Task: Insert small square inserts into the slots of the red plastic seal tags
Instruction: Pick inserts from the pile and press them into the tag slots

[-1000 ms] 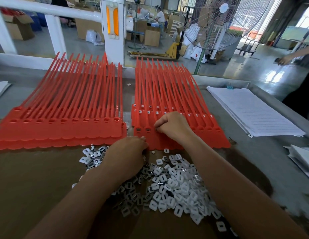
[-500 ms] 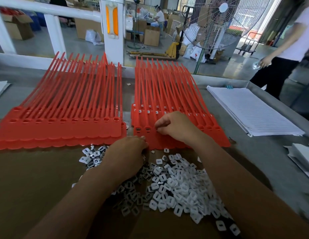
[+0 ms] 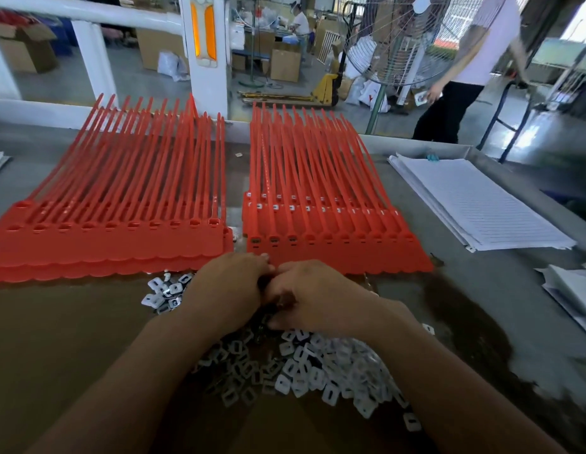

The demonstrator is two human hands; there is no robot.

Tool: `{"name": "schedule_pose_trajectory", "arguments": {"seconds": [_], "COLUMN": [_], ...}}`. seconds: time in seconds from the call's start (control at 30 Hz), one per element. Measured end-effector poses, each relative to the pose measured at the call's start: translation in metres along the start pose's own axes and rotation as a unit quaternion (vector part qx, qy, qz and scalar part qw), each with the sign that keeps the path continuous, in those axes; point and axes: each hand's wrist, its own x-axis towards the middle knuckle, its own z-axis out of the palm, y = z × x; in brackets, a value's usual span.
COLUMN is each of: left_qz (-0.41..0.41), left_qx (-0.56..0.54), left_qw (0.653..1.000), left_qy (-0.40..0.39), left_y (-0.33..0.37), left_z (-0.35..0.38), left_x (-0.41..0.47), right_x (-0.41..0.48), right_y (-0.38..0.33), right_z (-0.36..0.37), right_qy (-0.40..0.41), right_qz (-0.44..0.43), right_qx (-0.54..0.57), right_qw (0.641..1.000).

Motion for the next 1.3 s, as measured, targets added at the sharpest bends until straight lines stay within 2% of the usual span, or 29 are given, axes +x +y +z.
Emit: {"name": "schedule_pose_trajectory", "arguments": {"seconds": [0.27, 0.8, 1.03, 1.2, 1.3], "left_qz": [0.013, 0.006, -0.003, -0.004, -0.003], "left_qx": [0.007, 0.012, 0.028, 0.028, 0.022], "left_qw": [1.0, 1.0, 1.0, 1.0, 1.0], "left_qy": [-0.005, 0.005, -0.011, -0.009, -0.006], "left_y": [-0.001, 0.003, 0.003, 0.005, 0.004], "left_z": [-0.001, -0.002, 0.0, 0.0, 0.0], "left_x": [-0.002, -0.004, -0.002, -0.001, -0.001], "right_x": [-0.002, -0.007, -0.008, 0.002, 0.013], "right_y": [0.004, 0.01, 0.026, 0.042, 0.053], "right_z": [0.003, -0.003, -0.012, -0.025, -0.033], "right_qy": [0.021, 0.085, 0.154, 0.226, 0.227], "right_qz": [-0.005, 0.064, 0.104, 0.157, 0.19], "right_qx": [0.055, 0.183, 0.2, 0.166, 0.157], "right_qw": [0.998, 0.977, 0.962, 0.947, 0.942]}}
